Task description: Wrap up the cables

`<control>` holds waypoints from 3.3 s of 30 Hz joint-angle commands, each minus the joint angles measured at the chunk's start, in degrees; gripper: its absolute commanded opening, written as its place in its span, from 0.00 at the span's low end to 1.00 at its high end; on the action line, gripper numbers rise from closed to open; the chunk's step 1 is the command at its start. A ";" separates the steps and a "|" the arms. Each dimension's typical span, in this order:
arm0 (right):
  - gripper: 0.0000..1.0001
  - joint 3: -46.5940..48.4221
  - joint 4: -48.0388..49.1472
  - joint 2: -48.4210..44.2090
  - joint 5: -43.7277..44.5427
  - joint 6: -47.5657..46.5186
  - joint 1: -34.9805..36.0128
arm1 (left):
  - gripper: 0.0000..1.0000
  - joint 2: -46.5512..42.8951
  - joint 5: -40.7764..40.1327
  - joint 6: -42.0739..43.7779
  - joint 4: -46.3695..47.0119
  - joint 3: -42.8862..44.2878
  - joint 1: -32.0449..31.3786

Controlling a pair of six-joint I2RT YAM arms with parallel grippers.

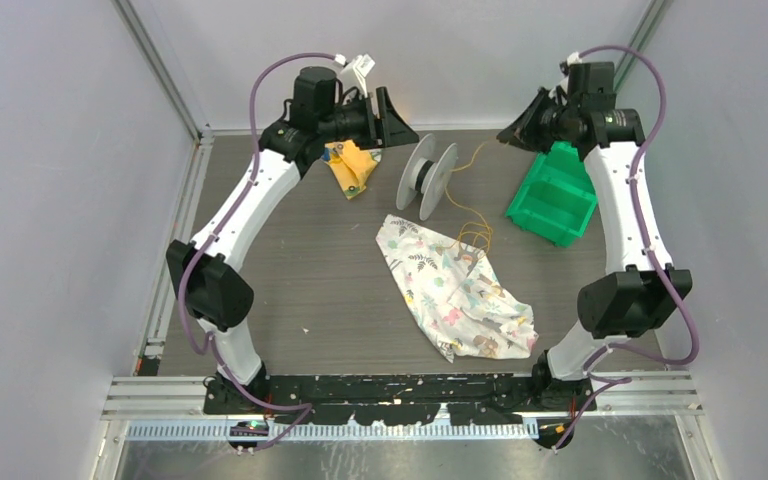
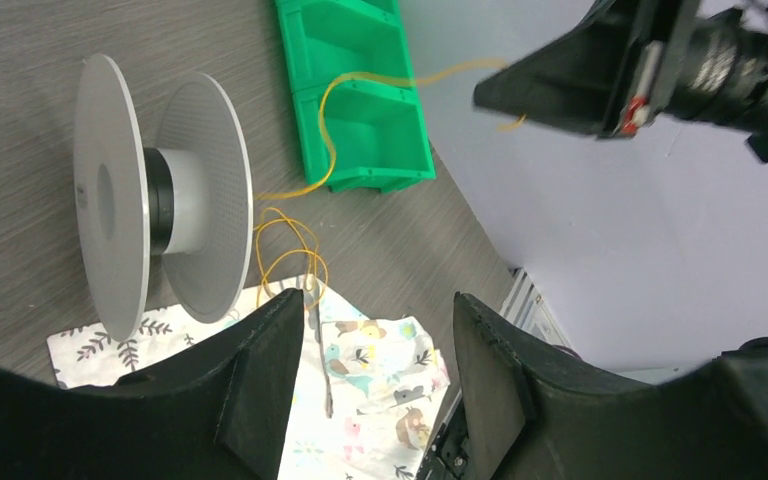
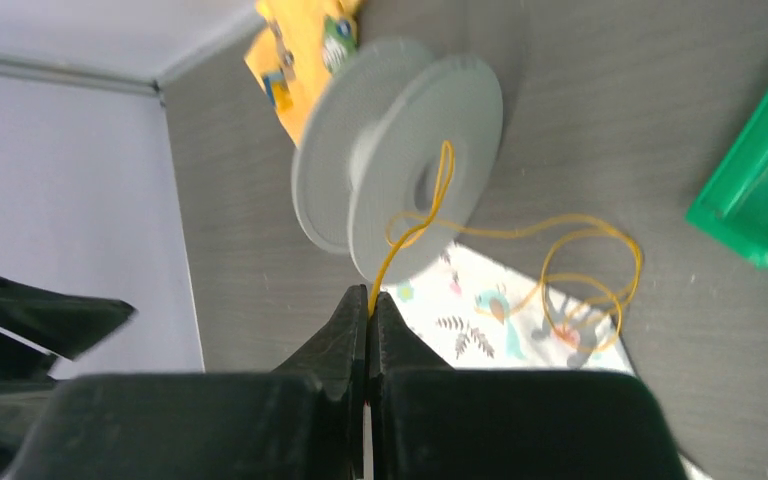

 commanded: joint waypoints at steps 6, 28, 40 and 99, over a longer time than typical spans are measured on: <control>0.00 39.28 -9.38 17.28 11.62 -5.01 -1.02 | 0.57 -0.60 0.03 0.96 0.31 1.33 -0.06; 0.01 24.28 6.72 23.04 -1.21 -0.98 11.84 | 0.57 -0.61 -7.16 4.57 -2.23 -3.23 -0.59; 0.01 20.46 5.57 18.96 -0.26 -1.84 11.67 | 0.70 1.24 -16.69 15.33 -0.17 -6.71 -4.60; 0.01 31.22 4.54 35.22 18.99 -0.94 -7.52 | 0.69 0.53 -20.04 19.16 -5.18 -3.42 -5.82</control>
